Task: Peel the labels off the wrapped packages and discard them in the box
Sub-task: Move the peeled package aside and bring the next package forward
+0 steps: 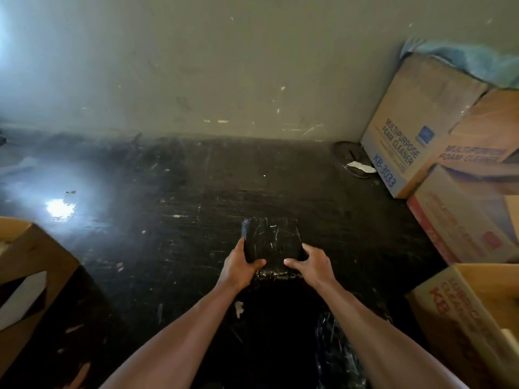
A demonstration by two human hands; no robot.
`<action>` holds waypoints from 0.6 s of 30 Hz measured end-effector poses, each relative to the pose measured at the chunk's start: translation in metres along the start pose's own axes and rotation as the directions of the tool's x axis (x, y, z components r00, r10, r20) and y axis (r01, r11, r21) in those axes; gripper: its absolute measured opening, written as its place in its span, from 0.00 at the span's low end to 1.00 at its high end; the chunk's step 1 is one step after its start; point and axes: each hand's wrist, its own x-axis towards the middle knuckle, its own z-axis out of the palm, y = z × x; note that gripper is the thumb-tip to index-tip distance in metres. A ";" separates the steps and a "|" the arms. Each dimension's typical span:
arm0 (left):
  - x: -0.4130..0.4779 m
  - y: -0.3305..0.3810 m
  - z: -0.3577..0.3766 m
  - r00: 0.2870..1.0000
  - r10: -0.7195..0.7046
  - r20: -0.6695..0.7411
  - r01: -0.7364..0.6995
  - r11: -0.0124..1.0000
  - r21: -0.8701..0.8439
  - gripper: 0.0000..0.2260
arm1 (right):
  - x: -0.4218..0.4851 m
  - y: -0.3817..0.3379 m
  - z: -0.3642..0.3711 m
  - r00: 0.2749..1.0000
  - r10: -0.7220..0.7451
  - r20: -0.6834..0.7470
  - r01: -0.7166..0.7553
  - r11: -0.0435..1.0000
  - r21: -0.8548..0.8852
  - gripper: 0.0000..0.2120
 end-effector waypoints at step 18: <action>-0.195 -0.063 0.009 0.995 0.042 -0.090 -0.043 0.999 -0.003 0.31 | -0.186 0.064 0.036 0.991 -0.133 -0.003 0.133 0.991 -0.012 0.25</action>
